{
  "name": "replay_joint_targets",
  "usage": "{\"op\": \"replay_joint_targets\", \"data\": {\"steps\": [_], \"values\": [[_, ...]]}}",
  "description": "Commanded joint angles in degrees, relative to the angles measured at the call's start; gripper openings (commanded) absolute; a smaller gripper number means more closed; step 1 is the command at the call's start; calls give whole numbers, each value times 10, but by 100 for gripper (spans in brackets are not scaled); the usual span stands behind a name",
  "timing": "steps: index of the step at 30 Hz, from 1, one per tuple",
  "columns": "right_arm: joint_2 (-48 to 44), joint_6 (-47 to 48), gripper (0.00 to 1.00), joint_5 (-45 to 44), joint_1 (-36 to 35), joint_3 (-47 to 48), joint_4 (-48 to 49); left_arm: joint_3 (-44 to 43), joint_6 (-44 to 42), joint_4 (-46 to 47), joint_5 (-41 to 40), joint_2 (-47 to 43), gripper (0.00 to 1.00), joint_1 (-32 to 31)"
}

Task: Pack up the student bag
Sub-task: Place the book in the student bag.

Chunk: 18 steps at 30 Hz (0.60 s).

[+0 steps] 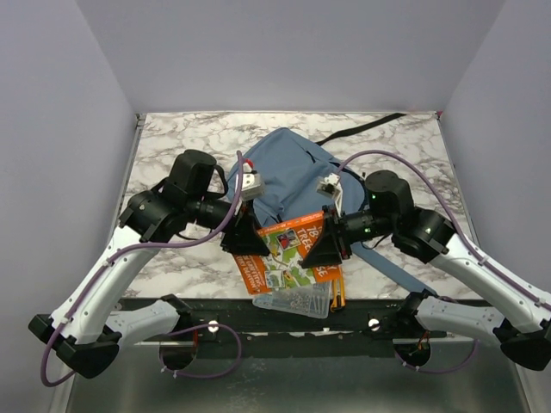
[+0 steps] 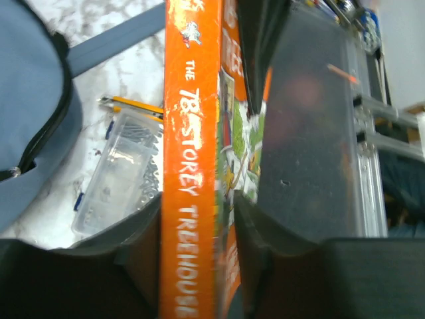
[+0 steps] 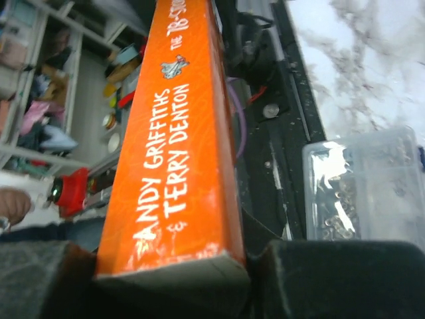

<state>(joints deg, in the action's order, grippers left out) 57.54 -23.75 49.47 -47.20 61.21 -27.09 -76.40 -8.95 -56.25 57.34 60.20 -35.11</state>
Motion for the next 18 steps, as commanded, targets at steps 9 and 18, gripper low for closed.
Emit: {"op": "replay_joint_targets", "data": {"steps": [9,18], "values": [[-82,-201,1,-900,-3,133,-362,107,208,303,-446,-59,71,-9],[-94,-292,1,-1055,-3,166,-510,201,112,548,-505,64,92,-230]]}}
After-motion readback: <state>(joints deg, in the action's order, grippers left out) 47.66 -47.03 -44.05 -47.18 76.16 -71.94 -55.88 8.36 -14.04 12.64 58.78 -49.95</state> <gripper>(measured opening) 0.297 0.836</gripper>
